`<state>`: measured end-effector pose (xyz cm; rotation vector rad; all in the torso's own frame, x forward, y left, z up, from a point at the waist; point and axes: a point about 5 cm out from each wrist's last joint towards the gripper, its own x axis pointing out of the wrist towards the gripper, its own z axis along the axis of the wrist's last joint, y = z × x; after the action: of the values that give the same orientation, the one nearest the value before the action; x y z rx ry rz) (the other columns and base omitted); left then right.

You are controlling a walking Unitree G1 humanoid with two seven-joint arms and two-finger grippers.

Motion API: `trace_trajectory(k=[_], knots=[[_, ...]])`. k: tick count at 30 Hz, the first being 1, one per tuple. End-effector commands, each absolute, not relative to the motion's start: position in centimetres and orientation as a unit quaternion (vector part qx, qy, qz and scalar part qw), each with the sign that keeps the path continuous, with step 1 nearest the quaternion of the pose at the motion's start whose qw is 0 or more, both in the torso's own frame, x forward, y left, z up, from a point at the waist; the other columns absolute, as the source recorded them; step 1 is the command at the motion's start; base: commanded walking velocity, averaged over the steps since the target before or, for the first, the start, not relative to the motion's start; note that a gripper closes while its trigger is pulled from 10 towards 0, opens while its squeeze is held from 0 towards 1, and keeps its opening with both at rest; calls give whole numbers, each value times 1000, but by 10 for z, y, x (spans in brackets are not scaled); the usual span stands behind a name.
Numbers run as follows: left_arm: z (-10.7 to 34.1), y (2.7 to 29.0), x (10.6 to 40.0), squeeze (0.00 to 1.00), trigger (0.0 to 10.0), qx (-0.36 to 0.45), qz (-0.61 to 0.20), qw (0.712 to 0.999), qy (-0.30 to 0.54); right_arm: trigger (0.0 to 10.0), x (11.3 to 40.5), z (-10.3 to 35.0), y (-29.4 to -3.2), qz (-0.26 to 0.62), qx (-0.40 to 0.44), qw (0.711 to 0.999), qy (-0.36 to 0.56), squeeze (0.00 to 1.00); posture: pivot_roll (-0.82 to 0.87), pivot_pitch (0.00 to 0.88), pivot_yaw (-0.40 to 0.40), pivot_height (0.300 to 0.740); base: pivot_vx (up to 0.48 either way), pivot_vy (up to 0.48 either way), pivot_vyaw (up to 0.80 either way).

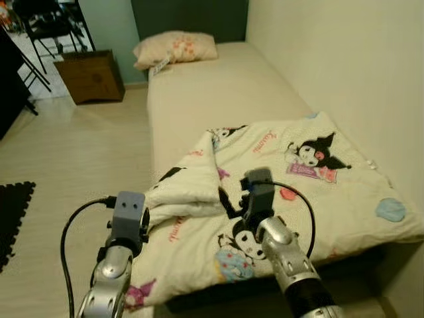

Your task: Clean up the room

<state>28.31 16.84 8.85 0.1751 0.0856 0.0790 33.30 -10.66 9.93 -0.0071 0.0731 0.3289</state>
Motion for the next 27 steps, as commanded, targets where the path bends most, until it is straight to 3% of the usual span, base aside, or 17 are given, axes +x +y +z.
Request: trace_trajectory(k=[1, 27], knots=[[82, 175, 279, 0, 10000, 95, 45, 993, 58, 10000, 330, 93, -101, 173, 1, 984, 47, 0, -41, 117, 42, 738, 0, 431, 0], [83, 176, 276, 0, 10000, 107, 30, 992, 66, 10000, 329, 91, -99, 176, 10, 983, 47, 0, -31, 126, 43, 738, 0, 431, 0]])
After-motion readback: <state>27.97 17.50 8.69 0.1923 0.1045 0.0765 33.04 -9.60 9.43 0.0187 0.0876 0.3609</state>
